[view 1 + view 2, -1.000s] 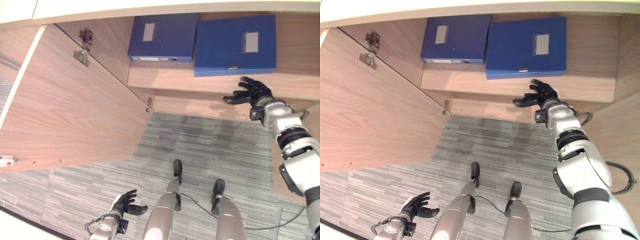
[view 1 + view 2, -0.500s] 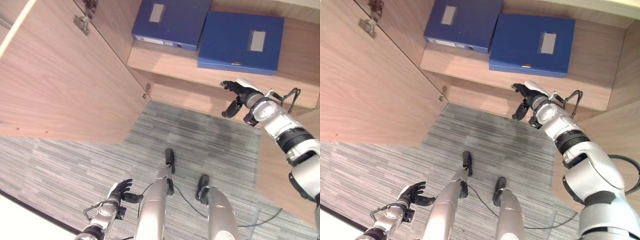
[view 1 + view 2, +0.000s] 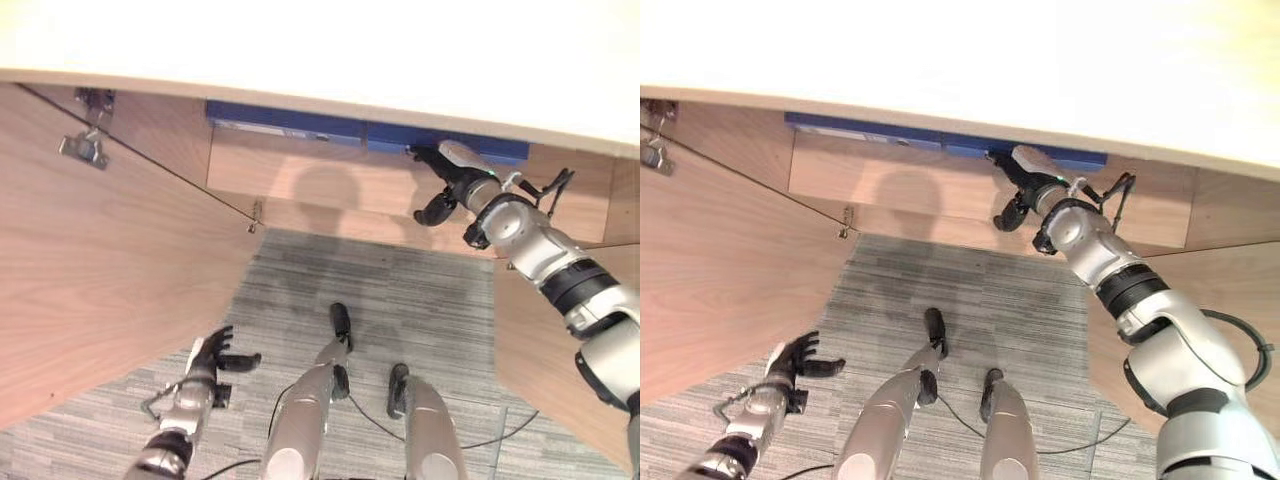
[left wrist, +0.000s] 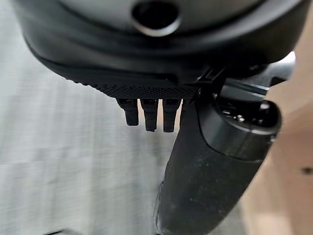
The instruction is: Put the empty folder in the office cabinet
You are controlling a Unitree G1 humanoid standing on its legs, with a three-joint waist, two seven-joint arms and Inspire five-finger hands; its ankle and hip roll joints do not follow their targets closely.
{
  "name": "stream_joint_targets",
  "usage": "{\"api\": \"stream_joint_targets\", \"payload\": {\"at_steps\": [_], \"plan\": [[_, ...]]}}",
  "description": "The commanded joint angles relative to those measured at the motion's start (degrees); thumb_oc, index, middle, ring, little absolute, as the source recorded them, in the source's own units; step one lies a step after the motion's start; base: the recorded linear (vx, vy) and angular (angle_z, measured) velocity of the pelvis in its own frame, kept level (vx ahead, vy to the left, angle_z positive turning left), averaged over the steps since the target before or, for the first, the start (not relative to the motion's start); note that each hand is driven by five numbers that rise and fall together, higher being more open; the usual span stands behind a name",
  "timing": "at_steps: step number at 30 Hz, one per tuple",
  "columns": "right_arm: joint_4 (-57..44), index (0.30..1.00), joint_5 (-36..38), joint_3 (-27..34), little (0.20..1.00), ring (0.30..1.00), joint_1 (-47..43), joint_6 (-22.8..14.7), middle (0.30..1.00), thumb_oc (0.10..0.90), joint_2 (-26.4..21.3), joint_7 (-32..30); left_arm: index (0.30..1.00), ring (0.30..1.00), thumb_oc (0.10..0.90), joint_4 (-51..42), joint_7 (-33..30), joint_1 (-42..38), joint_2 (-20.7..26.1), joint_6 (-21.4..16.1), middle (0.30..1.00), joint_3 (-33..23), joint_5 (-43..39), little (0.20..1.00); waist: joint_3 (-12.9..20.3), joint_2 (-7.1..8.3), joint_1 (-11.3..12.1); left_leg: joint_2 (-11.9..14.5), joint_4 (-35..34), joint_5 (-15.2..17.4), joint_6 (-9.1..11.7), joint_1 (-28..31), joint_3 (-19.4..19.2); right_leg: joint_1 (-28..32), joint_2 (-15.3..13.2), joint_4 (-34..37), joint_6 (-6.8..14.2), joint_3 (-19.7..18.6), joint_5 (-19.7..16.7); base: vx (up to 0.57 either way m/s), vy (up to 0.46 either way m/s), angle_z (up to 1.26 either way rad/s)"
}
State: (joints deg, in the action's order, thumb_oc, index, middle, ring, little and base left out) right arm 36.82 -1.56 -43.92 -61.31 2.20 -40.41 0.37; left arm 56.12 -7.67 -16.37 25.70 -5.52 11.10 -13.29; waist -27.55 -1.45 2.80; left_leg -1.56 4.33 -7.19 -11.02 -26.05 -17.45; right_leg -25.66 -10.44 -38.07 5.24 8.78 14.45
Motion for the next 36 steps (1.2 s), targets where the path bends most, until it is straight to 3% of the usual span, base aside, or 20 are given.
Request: {"api": "stream_joint_targets", "payload": {"at_steps": [1,2,3,5,8,14,17,22,31,36], "plan": [[-0.66,0.9,0.18,0.22,0.9,0.9,-5.66,-3.45,0.9,0.8,0.29,-1.31,0.9,0.9,0.8,4.78,-1.52,6.43,0.27,0.26,0.9,-0.13,-1.63,0.9,1.22,1.27,1.36,2.92,-0.58,3.79,10.03,2.9,0.92,2.14,1.63,10.98,-0.53,1.87,-7.86,0.1,-0.022,-0.53],[-1.32,0.9,-0.21,-0.42,0.9,0.9,-5.36,-3.42,0.9,0.8,0.75,-0.64,0.9,0.9,0.8,6.06,-1.55,6.56,0.22,0.4,0.9,-0.38,-1.77,0.9,1.08,2.14,0.68,3.71,-0.33,4.94,10.62,3.85,0.34,0.12,1.41,17.51,0.63,4.18,-10.35,0.1,-0.019,-0.6],[-1.33,0.9,-0.22,-0.43,0.9,0.9,-5.36,-3.4,0.9,0.8,0.78,-0.63,0.9,0.9,0.8,6.1,-1.54,6.57,0.22,0.37,0.9,-0.4,-1.77,0.9,1.06,2.05,0.67,3.82,-0.27,5.0,10.64,3.87,0.39,0.32,1.54,17.81,0.63,4.26,-10.5,0.16,-0.049,-0.64],[-2.67,0.9,-0.85,-1.32,0.9,0.9,-4.53,-3.13,0.9,0.8,1.08,0.25,0.9,0.9,0.8,6.71,-1.44,7.18,-0.46,0.55,0.9,-0.86,-1.32,0.9,0.18,3.47,-0.22,3.74,0.65,6.79,11.31,6.11,-0.21,0.36,1.64,28.85,2.57,7.2,-15.9,0.14,-0.037,-0.37],[-0.58,0.9,-1.01,-2.14,0.9,0.9,-4.06,-3.12,0.9,0.8,0.46,0.39,0.9,0.9,0.8,5.9,-1.35,7.44,-0.96,0.2,0.9,-0.79,-1.81,0.9,0.14,4.49,-0.09,2.96,1.61,7.12,11.75,5.6,-0.59,3.33,2.08,34.9,2.93,8.26,-18.18,0.03,-0.066,-0.08],[2.46,0.9,-5.87,-4.55,0.9,0.9,-5.68,-2.35,0.9,0.8,0.17,0.11,0.9,0.9,0.8,3.79,-1.47,8.31,-2.18,-0.33,0.9,0.28,-1.99,0.9,0.16,4.31,0.42,3.09,1.07,7.0,11.78,4.25,0.31,3.56,3.13,36.24,2.49,8.08,-19.39,-0.01,-0.06,0.1],[9.79,0.9,-13.35,-7.11,0.9,0.9,-9.06,-1.42,0.9,0.8,1.87,-0.66,0.9,0.9,0.8,3.76,-1.39,8.3,-2.58,-0.5,0.9,1.27,-2.3,0.9,0.45,3.73,0.63,3.04,0.46,6.7,11.94,3.6,0.82,3.22,3.28,36.09,2.14,8.13,-19.1,0.0,-0.029,-0.03],[19.03,0.9,-18.44,-7.16,0.9,0.9,-11.61,-0.15,0.9,0.8,4.9,-3.99,0.9,0.9,0.8,5.01,-1.66,7.16,-3.09,-0.54,0.9,1.82,-2.44,0.9,0.97,2.87,1.03,2.78,-0.72,6.1,12.16,3.77,1.36,3.22,3.55,36.04,1.82,8.04,-18.67,0.01,-0.015,0.06],[18.46,0.9,-14.28,-3.86,0.9,0.9,-10.96,-0.98,0.9,0.8,7.73,-6.93,0.9,0.9,0.8,3.85,-2.65,6.31,-3.68,-1.35,0.9,2.72,-3.07,0.9,2.39,2.22,1.47,1.95,-2.85,5.59,12.15,5.89,2.13,4.71,3.57,36.24,1.82,7.61,-18.29,0.01,0.002,0.05],[19.69,0.9,-11.24,-1.81,0.9,0.9,-13.05,-1.23,0.9,0.8,10.22,-9.93,0.9,0.9,0.8,4.88,-4.24,4.25,-3.98,-1.58,0.9,3.4,-2.75,0.9,1.57,1.99,2.12,1.75,-1.48,6.0,11.79,5.21,2.34,4.4,3.31,34.95,1.44,7.62,-17.7,-0.02,-0.005,0.0]]}}
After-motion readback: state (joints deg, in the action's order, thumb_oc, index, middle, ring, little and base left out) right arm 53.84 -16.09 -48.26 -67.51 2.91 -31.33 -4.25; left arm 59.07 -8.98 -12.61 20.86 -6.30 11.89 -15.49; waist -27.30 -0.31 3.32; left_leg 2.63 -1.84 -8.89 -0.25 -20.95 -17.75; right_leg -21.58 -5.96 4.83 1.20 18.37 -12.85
